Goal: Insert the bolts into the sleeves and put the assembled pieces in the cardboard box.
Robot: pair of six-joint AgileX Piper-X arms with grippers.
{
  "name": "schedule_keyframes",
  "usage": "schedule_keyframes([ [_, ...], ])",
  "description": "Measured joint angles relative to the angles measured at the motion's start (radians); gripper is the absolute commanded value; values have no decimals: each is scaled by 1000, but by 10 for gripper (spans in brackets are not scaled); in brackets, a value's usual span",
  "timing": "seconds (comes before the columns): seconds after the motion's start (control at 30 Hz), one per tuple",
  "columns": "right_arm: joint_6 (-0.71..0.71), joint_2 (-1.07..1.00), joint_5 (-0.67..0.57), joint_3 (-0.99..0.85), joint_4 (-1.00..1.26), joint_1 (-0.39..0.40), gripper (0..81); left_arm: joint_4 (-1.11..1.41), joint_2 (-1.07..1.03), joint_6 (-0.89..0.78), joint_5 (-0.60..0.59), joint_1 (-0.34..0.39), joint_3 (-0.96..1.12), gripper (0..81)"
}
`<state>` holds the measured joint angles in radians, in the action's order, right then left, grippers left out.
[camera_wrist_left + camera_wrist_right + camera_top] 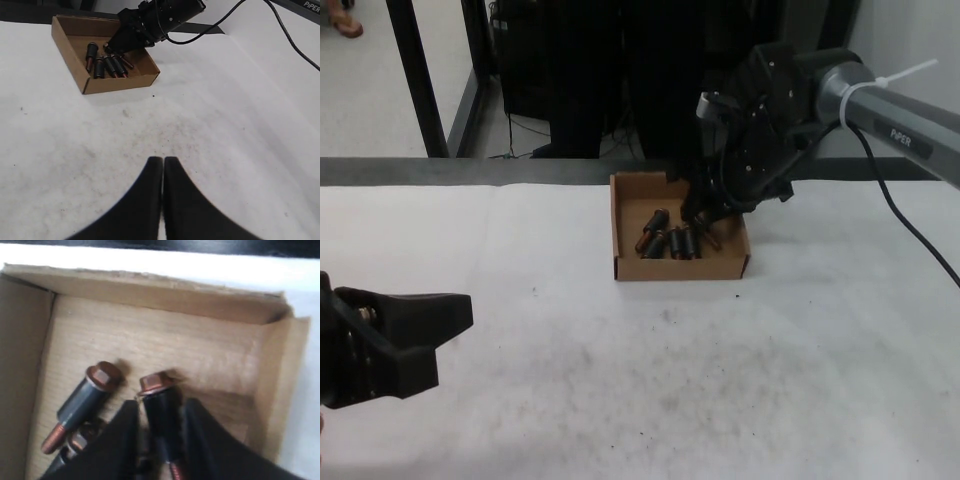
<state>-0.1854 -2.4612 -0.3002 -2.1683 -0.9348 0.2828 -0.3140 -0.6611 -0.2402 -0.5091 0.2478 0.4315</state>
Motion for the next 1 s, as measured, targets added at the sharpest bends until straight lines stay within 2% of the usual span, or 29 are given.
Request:
schedule_keyframes([
  [0.03,5,3,4,0,-6,-1,6,0,0,0,0,0,0,8],
  [0.07,13,10,6,3,-8,0,2,0,0,0,0,0,0,8],
  [0.27,39,72,10,6,-9,-3,2,0,0,0,3,0,0,8],
  [0.67,133,338,56,44,1,-3,2,-2,18,18,59,0,0,8],
  [0.87,155,498,56,227,50,-3,2,-7,18,18,59,0,0,8],
  [0.97,134,678,56,499,164,-3,2,-7,18,18,59,0,0,8],
  [1.0,133,685,56,499,168,-3,2,-7,18,18,59,0,0,8],
])
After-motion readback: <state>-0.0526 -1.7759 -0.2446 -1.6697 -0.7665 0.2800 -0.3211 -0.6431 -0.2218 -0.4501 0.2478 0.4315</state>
